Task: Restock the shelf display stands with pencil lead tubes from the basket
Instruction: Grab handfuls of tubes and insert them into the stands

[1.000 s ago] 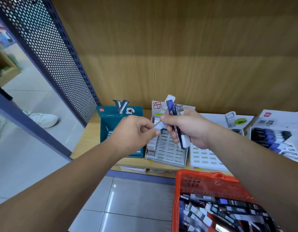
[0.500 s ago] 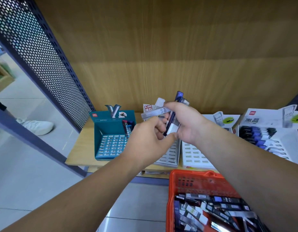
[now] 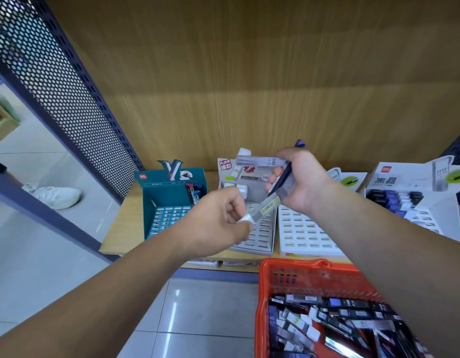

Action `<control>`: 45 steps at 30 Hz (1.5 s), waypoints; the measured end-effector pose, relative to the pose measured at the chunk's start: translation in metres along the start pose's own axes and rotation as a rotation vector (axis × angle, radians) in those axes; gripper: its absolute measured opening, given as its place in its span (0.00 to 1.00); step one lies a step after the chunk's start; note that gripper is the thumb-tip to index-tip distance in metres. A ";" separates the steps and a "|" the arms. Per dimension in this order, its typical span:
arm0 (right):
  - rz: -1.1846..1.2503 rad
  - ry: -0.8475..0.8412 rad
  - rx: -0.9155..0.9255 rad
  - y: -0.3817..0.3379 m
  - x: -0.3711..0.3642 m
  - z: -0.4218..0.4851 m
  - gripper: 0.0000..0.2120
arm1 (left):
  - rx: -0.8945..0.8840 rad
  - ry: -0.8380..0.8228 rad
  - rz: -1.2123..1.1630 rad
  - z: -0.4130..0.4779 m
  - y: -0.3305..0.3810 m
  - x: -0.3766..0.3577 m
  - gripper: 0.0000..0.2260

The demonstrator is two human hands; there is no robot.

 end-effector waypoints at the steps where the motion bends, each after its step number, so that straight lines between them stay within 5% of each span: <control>1: -0.041 0.041 0.025 -0.002 0.006 0.001 0.05 | 0.019 -0.024 -0.021 -0.003 -0.001 0.007 0.09; 5: -0.199 0.158 0.137 -0.001 0.028 0.003 0.05 | 0.049 -0.041 -0.016 -0.008 -0.006 0.029 0.11; 12: -0.446 0.069 0.219 0.013 0.030 0.001 0.09 | 0.061 0.036 0.037 0.004 -0.017 0.031 0.07; 25: -0.585 0.077 0.165 0.025 0.055 0.011 0.11 | 0.002 0.105 0.346 0.072 -0.045 0.013 0.10; 31: -0.598 0.053 0.155 0.031 0.062 0.020 0.11 | -0.106 0.243 0.438 0.082 -0.056 0.006 0.03; 45: -0.622 0.053 0.131 0.036 0.060 0.025 0.10 | -0.178 0.102 0.705 0.090 -0.057 0.006 0.08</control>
Point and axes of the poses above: each hand's wrist, its own z-axis towards the middle knuckle, its own x-axis out of the back of the hand, y = z × x, the point moved 1 cm from there along z, towards the middle knuckle, and after that the axes turned 2 degrees about -y, right-handed, at the moved point
